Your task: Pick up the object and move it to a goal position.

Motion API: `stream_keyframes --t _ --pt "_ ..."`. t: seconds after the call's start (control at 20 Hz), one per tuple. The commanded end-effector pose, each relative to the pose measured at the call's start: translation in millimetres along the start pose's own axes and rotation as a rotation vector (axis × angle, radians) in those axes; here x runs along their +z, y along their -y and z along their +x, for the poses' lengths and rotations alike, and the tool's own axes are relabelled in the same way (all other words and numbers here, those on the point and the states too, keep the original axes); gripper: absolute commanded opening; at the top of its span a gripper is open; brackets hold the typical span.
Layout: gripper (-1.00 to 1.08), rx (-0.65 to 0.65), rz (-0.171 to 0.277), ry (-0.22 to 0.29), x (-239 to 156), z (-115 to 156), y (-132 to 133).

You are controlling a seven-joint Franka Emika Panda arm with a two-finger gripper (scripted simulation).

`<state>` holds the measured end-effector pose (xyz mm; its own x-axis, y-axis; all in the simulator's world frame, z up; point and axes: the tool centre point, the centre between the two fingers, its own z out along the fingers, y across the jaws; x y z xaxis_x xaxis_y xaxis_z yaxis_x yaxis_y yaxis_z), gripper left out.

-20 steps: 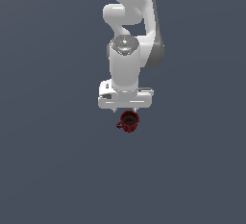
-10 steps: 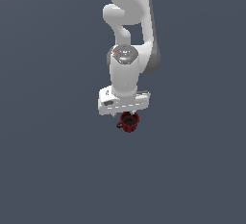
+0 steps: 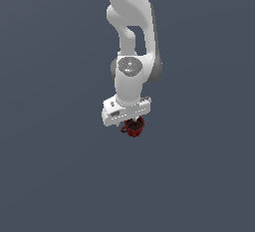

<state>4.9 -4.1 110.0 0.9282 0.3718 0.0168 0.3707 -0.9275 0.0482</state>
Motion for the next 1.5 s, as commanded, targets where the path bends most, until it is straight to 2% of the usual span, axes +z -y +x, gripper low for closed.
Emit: stream_keyframes --t 0.0,0.4,0.95,1.0,1.45 --pt "0.68 -0.030 -0.004 -0.002 4.4 -0.5 -0.2" --pt "0.68 -0.046 -0.005 -0.002 8.7 -1.1 -0.4" --pt "0.68 -0.051 -0.006 -0.002 37.8 -1.8 -0.3" --pt "-1.00 -0.051 -0.006 -0.002 37.8 -1.8 -0.3" --pt "-1.00 -0.051 -0.006 -0.002 37.8 -1.8 -0.3"
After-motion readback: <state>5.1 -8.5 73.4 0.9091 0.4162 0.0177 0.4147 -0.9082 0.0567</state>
